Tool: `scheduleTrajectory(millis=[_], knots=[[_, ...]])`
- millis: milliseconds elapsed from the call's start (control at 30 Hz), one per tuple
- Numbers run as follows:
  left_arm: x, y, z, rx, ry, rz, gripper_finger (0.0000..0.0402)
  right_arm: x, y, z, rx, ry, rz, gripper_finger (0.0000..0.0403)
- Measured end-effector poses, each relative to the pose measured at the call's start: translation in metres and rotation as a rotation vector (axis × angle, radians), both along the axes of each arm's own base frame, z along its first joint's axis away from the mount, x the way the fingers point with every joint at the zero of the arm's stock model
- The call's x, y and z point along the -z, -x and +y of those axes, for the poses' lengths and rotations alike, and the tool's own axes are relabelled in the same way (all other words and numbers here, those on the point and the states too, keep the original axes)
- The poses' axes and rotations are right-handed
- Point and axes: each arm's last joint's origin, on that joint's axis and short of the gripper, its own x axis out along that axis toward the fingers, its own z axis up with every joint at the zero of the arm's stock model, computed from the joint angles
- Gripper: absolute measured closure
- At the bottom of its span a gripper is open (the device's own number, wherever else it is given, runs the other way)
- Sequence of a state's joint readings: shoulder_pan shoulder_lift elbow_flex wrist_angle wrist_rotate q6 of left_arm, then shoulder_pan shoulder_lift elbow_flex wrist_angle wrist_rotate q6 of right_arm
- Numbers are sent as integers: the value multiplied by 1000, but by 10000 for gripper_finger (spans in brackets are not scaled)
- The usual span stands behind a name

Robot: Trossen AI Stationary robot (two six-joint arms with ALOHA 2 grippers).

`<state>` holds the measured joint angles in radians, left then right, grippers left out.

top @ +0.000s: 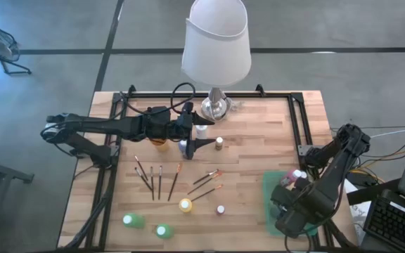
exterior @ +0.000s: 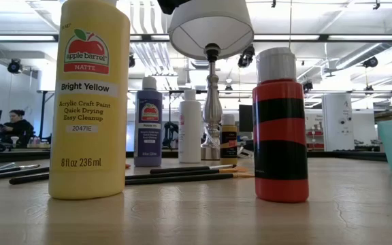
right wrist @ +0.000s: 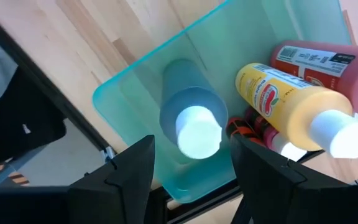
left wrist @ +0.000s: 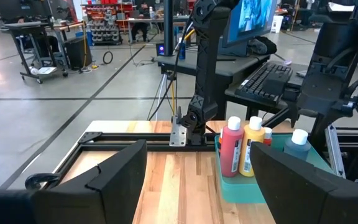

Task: Pick & Place Paint Supplies
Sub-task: Put the blue paint bottle into the green bin

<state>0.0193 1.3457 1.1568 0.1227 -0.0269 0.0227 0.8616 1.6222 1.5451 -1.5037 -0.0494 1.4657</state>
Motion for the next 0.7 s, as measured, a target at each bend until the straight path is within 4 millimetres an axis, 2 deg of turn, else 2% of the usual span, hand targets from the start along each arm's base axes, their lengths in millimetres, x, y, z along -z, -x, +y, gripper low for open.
scheduleTrajectory(millis=[367, 700], knots=[[0, 0, 0, 0, 0, 0, 113, 12, 0, 3, -10, -10, -4, 200], [0, 0, 0, 1, 0, 0, 113, 23, 2, 5, -18, -22, 20, 236]])
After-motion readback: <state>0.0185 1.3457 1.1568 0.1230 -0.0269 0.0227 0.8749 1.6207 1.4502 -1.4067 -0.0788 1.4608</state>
